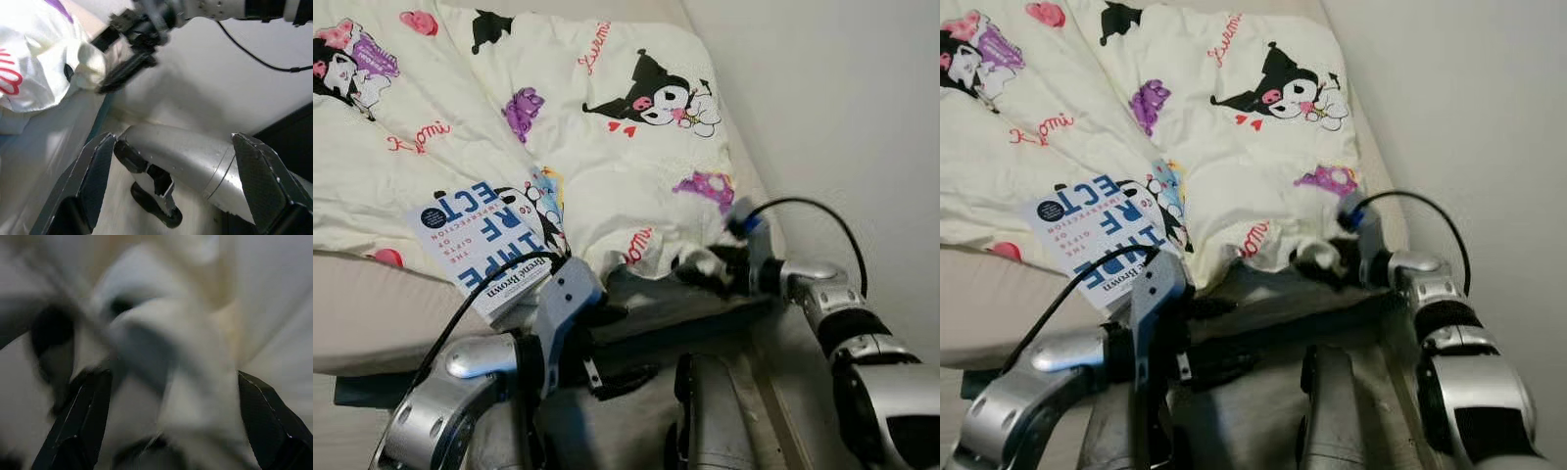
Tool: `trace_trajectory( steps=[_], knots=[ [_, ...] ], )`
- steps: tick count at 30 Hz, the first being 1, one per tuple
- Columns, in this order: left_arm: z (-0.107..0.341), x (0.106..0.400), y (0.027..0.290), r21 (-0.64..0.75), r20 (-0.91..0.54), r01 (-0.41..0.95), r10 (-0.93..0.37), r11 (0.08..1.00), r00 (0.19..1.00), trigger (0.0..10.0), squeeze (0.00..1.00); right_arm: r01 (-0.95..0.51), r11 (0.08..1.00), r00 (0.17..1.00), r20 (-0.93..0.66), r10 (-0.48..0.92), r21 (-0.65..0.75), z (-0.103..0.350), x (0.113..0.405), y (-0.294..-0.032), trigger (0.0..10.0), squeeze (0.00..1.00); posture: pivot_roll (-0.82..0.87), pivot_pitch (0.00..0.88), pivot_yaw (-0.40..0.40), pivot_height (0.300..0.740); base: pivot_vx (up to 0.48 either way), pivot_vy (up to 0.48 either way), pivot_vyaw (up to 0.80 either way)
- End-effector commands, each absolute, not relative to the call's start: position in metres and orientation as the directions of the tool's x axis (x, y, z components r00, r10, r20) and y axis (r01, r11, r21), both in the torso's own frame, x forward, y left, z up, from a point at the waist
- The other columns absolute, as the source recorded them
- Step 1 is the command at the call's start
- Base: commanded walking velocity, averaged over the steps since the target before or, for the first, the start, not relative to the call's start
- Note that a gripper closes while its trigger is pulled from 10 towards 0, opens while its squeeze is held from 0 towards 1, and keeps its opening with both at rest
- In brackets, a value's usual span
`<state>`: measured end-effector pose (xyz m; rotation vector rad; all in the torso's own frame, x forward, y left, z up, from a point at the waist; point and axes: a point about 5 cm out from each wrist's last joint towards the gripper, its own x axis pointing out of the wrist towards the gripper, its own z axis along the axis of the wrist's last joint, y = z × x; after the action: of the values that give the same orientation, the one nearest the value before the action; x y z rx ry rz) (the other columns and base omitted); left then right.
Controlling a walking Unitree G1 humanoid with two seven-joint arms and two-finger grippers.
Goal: Clean up the room
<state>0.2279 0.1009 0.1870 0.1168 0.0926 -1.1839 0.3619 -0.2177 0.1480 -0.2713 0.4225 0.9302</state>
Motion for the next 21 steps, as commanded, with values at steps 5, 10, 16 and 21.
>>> trace_trajectory(
  steps=[5,10,16,21],
  knots=[
    [0.195,0.229,0.112,0.019,-0.084,0.918,-0.914,0.396,0.396,10.0,0.00,-0.861,0.475,0.478,-0.028,0.878,0.182,0.206,0.361,-0.232,10.0,0.00,0.08,0.345,-0.052,0.546,0.000,0.000,0.00],
    [0.202,0.239,0.125,0.020,-0.030,0.875,-0.875,0.483,0.484,10.0,0.00,-0.774,0.582,0.630,0.210,0.748,0.252,0.237,0.370,-0.250,10.0,0.00,0.07,0.342,-0.050,0.546,0.000,0.000,0.00],
    [0.207,0.244,0.137,0.061,0.032,0.801,-0.803,0.596,0.595,10.0,0.00,-0.476,0.849,0.866,-0.048,0.498,0.230,0.201,0.382,-0.253,10.0,0.00,0.06,0.348,-0.046,0.546,0.000,0.000,0.00],
    [0.211,0.251,0.147,0.058,0.122,0.707,-0.708,0.705,0.696,10.0,0.00,-0.303,0.941,0.914,-0.235,0.332,0.150,0.158,0.380,-0.246,10.0,0.81,0.07,0.353,-0.045,0.546,0.000,0.000,0.00]
  ],
)
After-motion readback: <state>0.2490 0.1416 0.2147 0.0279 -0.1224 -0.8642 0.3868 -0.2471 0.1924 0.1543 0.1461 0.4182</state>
